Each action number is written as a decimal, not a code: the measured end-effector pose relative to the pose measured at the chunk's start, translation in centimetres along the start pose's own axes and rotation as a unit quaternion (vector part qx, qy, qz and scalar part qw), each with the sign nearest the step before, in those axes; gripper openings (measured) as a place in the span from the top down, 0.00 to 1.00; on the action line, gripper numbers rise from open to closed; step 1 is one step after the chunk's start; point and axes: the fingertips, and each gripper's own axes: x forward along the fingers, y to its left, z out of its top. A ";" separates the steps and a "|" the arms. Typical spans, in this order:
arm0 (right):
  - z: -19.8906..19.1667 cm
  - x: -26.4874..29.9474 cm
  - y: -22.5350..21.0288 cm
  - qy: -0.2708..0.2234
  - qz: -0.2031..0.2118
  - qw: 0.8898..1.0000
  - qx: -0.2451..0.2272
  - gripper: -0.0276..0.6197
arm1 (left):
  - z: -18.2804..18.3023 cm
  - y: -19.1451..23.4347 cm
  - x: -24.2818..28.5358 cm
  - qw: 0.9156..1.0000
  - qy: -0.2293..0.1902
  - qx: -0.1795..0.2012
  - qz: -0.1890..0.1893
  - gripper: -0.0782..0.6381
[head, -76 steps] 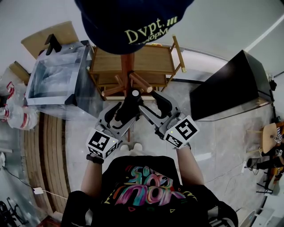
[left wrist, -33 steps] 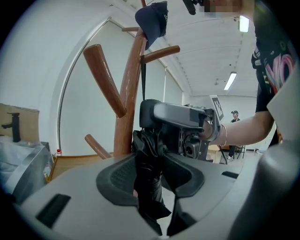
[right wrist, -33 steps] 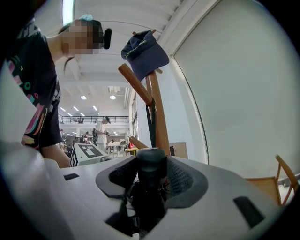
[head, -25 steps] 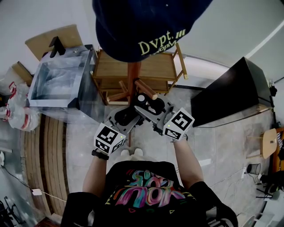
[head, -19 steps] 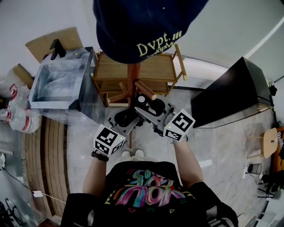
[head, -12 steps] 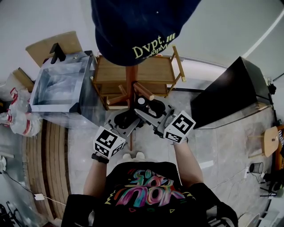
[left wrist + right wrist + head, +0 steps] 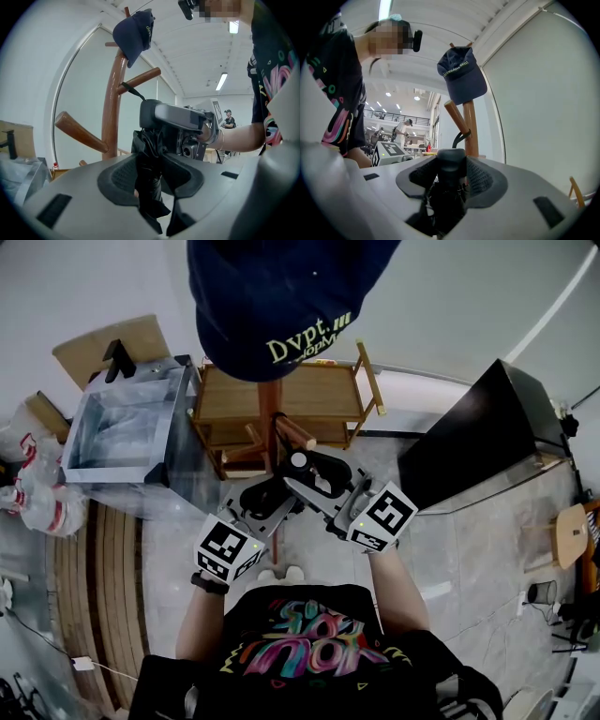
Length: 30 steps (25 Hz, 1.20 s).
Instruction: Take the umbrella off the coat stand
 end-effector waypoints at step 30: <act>5.9 -5.5 3.2 -0.045 -0.060 0.997 -0.036 0.64 | 5.0 -6.4 -0.7 0.997 -0.005 0.027 -0.070 0.67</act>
